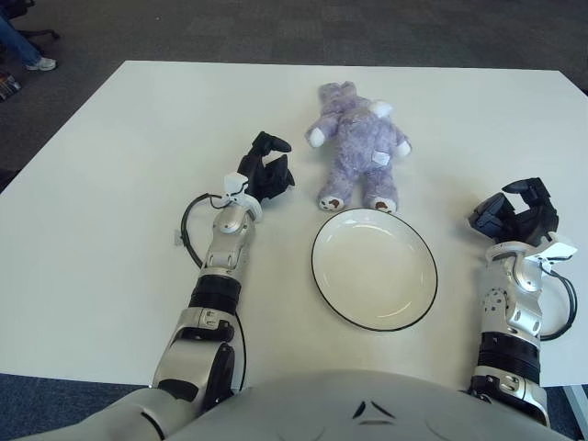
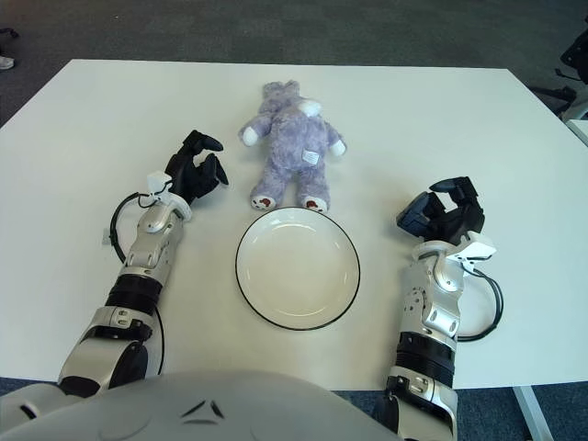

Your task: Put the doll into the plate.

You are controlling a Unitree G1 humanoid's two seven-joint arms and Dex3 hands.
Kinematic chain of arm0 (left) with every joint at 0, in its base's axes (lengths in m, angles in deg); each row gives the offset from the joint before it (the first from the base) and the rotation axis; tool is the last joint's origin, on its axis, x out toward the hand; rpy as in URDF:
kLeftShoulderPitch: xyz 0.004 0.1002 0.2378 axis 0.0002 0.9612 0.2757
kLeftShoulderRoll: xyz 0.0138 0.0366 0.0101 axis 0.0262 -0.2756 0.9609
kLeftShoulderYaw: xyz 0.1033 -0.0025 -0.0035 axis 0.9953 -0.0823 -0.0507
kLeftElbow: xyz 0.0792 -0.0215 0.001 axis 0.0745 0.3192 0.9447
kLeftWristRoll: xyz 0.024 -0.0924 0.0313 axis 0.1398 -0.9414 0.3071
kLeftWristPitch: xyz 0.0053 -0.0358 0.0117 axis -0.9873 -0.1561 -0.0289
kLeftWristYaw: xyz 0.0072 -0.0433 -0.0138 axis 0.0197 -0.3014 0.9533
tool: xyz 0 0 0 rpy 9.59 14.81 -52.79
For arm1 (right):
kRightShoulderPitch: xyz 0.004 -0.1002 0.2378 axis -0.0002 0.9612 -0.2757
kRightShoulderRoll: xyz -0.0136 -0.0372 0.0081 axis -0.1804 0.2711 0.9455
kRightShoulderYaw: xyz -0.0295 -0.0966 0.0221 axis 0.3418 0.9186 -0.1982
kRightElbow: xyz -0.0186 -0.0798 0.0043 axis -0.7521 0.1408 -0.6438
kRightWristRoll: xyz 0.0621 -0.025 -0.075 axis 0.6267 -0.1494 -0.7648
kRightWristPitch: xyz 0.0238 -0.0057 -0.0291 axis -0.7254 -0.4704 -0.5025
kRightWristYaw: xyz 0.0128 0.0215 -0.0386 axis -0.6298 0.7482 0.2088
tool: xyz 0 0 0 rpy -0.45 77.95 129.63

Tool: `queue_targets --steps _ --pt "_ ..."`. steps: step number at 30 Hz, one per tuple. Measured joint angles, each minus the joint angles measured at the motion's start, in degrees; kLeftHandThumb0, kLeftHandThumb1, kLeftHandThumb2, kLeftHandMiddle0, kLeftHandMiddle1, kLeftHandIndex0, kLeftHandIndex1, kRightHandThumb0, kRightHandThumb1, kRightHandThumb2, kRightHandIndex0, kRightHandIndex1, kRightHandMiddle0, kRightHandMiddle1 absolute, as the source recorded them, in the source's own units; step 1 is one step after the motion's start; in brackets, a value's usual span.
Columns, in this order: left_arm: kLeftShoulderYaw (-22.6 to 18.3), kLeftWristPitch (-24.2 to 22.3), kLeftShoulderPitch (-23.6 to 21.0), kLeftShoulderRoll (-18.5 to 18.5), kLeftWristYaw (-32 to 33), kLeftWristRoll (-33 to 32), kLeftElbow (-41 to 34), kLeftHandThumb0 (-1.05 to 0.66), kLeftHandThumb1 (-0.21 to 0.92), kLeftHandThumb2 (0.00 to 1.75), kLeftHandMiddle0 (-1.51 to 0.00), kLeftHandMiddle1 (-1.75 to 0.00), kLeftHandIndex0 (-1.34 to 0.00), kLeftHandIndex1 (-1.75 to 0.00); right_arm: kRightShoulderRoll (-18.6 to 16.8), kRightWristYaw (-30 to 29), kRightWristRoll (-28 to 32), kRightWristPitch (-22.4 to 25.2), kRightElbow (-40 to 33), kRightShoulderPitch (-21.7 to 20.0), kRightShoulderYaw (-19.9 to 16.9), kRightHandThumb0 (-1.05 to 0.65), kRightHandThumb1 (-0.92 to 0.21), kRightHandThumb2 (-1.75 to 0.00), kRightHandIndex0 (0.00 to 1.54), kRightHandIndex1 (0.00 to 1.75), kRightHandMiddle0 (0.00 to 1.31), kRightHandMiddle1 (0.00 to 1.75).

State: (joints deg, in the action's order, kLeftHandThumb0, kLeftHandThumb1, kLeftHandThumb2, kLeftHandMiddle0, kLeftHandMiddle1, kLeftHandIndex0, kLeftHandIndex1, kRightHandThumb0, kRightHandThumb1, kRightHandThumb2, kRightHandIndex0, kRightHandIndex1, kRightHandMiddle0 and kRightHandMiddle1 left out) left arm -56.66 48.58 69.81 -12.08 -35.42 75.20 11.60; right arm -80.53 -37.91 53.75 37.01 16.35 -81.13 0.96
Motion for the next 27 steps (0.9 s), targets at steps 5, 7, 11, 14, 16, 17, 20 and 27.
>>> queue_targets --steps 5,7,11,14,16,17,20,27 --pt "0.0 0.0 0.0 0.1 0.0 0.0 0.0 -0.38 0.72 0.80 -0.82 -1.72 -0.31 -1.75 2.9 2.3 -1.7 2.6 -1.3 1.5 1.3 -0.50 -0.26 -1.38 1.19 1.75 0.66 1.75" --pt "-0.1 0.0 0.0 0.1 0.0 0.0 0.0 -0.38 0.72 0.80 -0.82 -1.72 -0.31 -1.75 3.9 2.3 -3.6 4.1 -2.5 2.3 2.1 -0.49 -0.28 -1.36 1.17 1.75 0.64 1.75" --pt "-0.3 0.0 0.0 0.2 0.0 0.0 0.1 -0.38 0.71 0.81 -0.83 -1.72 -0.32 -1.75 5.1 1.3 -8.0 6.6 -5.6 4.2 3.6 -0.48 -0.31 -1.32 1.13 1.75 0.62 1.75" --pt "-0.3 0.0 0.0 0.3 0.0 0.0 0.3 -0.38 0.71 0.81 -0.83 -1.72 -0.32 -1.75 5.2 0.3 -10.9 7.3 -8.1 5.2 4.6 -0.48 -0.34 -1.29 1.10 1.75 0.60 1.75" --pt "-0.4 0.0 0.0 0.4 0.0 0.0 0.5 -0.38 0.71 0.82 -0.83 -1.72 -0.32 -1.75 5.3 -0.1 -12.5 7.3 -9.3 5.3 5.3 -0.47 -0.35 -1.27 1.08 1.75 0.58 1.75" --pt "-0.4 0.0 -0.1 0.5 0.0 0.0 0.6 -0.38 0.71 0.82 -0.83 -1.72 -0.32 -1.75 5.3 -0.2 -13.3 7.2 -9.8 5.3 5.5 -0.47 -0.36 -1.26 1.07 1.75 0.58 1.75" --pt "-0.4 0.0 -0.2 0.5 0.0 0.0 0.9 -0.38 0.71 0.81 -0.83 -1.72 -0.32 -1.75 5.5 -0.4 -14.8 7.0 -10.6 5.2 6.1 -0.46 -0.39 -1.22 1.04 1.75 0.55 1.75" --pt "-0.4 0.0 -0.5 0.6 0.0 0.0 1.4 -0.38 0.72 0.80 -0.83 -1.72 -0.31 -1.75 6.4 -0.2 -18.4 5.9 -10.9 5.3 7.1 -0.44 -0.45 -1.15 1.02 1.75 0.51 1.75"
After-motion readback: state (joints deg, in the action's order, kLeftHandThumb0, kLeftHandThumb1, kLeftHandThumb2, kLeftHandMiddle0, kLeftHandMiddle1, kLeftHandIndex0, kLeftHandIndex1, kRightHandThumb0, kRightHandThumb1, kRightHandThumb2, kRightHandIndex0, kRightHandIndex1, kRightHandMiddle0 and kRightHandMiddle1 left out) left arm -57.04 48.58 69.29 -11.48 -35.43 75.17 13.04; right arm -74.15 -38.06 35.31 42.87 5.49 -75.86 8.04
